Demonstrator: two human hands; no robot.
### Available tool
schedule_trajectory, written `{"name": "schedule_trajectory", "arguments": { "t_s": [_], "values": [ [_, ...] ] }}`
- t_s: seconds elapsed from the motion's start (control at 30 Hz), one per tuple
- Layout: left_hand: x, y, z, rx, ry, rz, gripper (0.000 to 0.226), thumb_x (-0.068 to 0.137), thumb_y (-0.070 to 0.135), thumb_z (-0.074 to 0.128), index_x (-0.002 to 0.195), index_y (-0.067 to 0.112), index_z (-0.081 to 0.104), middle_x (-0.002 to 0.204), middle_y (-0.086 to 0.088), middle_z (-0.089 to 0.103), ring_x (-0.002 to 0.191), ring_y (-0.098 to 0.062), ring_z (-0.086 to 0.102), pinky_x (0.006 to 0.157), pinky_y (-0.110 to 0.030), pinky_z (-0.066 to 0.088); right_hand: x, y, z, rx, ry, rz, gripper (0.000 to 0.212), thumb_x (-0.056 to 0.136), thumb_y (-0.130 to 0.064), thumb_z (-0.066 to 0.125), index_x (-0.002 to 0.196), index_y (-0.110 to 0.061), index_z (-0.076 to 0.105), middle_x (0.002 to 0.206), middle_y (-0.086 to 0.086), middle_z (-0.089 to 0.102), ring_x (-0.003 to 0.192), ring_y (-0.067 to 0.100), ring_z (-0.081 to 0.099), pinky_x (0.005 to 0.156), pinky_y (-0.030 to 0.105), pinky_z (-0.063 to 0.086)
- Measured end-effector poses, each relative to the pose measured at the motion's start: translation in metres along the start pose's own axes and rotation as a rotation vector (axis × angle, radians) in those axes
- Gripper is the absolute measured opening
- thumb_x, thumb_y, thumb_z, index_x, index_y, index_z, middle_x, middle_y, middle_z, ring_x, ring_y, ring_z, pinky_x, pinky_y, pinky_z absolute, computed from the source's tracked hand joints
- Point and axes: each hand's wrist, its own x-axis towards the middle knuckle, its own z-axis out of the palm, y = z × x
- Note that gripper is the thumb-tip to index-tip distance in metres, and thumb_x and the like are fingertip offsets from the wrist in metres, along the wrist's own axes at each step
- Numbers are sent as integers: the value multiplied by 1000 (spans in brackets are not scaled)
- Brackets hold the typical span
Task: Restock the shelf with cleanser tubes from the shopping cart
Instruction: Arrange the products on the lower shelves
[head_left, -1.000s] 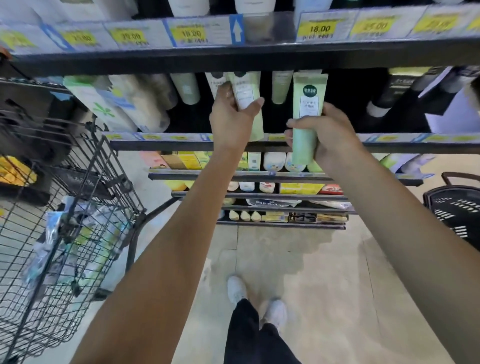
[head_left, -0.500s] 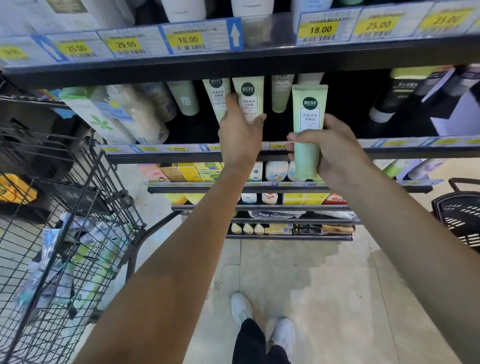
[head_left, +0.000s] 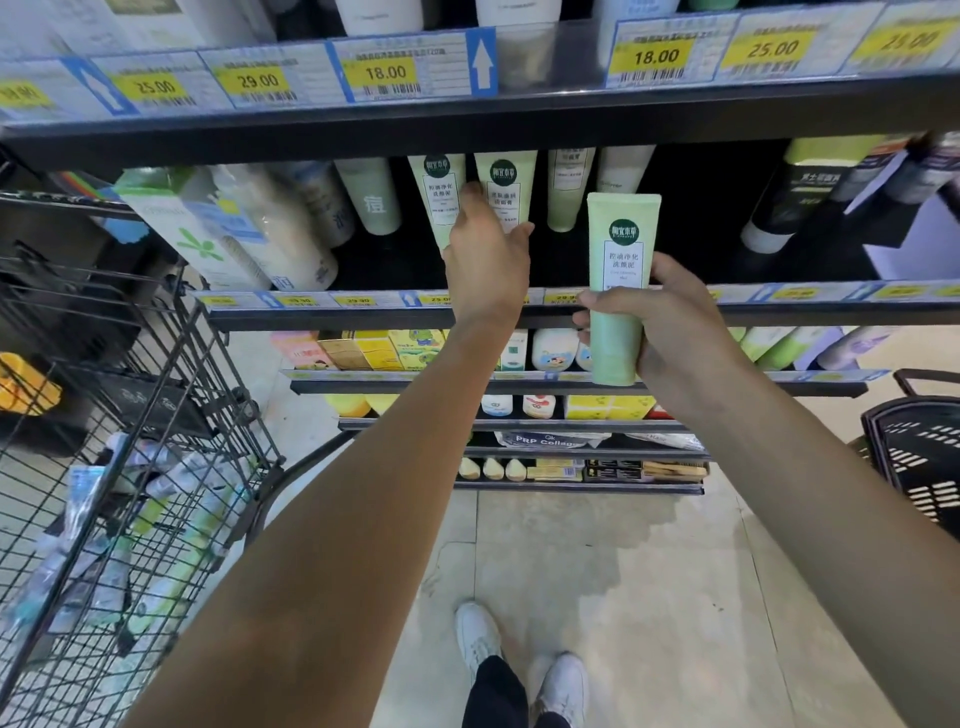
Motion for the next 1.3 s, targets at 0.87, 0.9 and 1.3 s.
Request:
{"name": "schedule_trajectory", "arguments": {
  "t_s": [0.87, 0.9, 1.3],
  "values": [
    [-12, -27, -28, 330, -186, 120, 45, 98, 48, 64, 118, 8, 54, 106, -11, 70, 99, -41, 65, 76, -44, 49, 24, -20, 25, -149, 78, -132, 46, 83, -1, 80, 123, -10, 60, 106, 11, 75, 92, 28, 77, 90, 48, 62],
    [-14, -33, -32, 363, -206, 167, 46, 99, 51, 60, 115, 8, 57, 104, -11, 71, 97, -40, 66, 75, -43, 50, 27, -23, 26, -169, 89, -154, 48, 80, -5, 83, 123, -11, 62, 107, 9, 76, 97, 28, 76, 92, 46, 61],
    [-11, -79, -45, 410, -364, 458, 35, 93, 37, 73, 105, 4, 71, 104, -10, 69, 102, -32, 60, 96, -44, 44, 86, -20, 37, -466, 194, -332, 66, 72, -17, 92, 127, -12, 56, 110, -5, 73, 108, 13, 69, 101, 39, 56]
  ]
}}
